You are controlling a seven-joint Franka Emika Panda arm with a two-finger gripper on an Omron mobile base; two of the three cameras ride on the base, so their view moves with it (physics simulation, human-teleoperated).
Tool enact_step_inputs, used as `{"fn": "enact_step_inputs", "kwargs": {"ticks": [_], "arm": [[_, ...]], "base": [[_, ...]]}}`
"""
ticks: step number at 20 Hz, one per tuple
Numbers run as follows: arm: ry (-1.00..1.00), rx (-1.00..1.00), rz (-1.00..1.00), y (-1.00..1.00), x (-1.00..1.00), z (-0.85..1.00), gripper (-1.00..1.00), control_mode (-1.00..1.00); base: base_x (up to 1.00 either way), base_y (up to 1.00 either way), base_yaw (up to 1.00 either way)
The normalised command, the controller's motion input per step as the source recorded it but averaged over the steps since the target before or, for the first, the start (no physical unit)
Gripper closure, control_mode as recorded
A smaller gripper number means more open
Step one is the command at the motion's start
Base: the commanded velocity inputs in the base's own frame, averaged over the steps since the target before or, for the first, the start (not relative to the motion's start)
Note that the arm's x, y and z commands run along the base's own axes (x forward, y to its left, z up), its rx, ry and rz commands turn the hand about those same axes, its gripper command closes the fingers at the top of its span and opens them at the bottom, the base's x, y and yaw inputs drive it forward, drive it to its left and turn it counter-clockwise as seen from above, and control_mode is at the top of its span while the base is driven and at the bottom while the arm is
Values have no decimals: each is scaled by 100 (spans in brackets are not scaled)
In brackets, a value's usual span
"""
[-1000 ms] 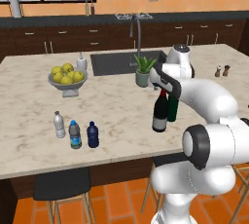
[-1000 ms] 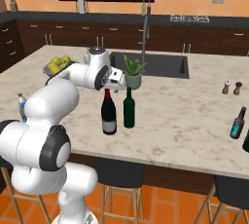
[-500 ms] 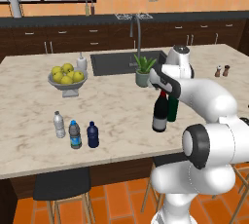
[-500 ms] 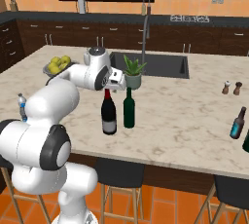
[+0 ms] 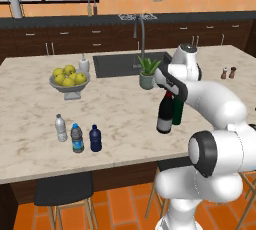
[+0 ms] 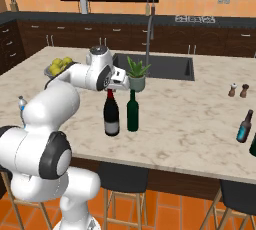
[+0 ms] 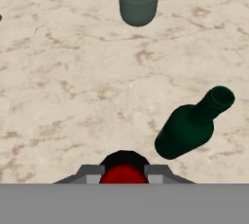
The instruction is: Move the plastic bottles in the middle to the plastics group, and the glass bottles in the middle to the glass group.
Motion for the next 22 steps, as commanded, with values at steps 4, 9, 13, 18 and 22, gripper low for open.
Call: {"fn": "enact_step_inputs", "kwargs": {"ticks": [4,9,13,18,22], "arm": [[0,0,-1,-41,-67,64,100,-100],[3,0,-12,-77,-52,35,100,-100],[5,0,-16,-79,-22,18,100,-100],[5,0,-19,-81,0,2,100,-100],[3,0,-25,-87,0,0,100,-100]], "base": [[0,0,0],[0,0,0],[0,0,0],[0,0,0],[0,0,0]]}}
